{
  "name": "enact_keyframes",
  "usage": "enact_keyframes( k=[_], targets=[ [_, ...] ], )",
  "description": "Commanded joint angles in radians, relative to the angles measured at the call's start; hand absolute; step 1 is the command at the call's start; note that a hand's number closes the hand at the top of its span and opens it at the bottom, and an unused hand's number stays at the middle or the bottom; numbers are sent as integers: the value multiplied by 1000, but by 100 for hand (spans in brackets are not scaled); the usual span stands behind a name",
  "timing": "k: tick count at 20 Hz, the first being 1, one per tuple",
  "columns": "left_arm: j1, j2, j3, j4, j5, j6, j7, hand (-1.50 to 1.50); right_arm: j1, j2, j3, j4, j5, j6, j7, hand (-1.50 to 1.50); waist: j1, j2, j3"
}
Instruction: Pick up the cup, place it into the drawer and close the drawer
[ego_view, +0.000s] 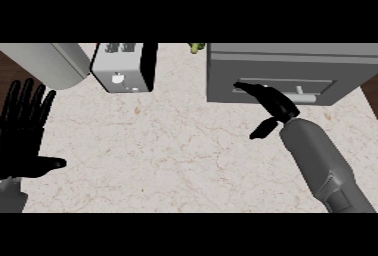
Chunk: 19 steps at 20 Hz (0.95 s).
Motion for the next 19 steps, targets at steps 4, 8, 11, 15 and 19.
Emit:
enact_keyframes(
  k=[4,8,11,15,19],
  targets=[
    [23,-15,7,18,-9,-66,-24,-150,-183,-59,-74,266,-1,4,-48,-150,35,24,5],
    [-7,-46,-36,-6,-49,-24,-7,-150,-247,-124,-91,311,0,42,-59,-150,42,28,6],
    [3,-16,4,41,-32,-81,-23,-150,-247,-138,-108,344,-14,45,-105,-150,49,33,6],
    [-39,-15,8,63,-39,-68,-8,-150,-295,-160,-116,366,-17,80,-80,-150,54,37,5],
    [-29,-35,2,56,-57,-59,-29,-150,-271,-174,-113,388,-13,61,-120,-150,57,34,6]
  ],
)
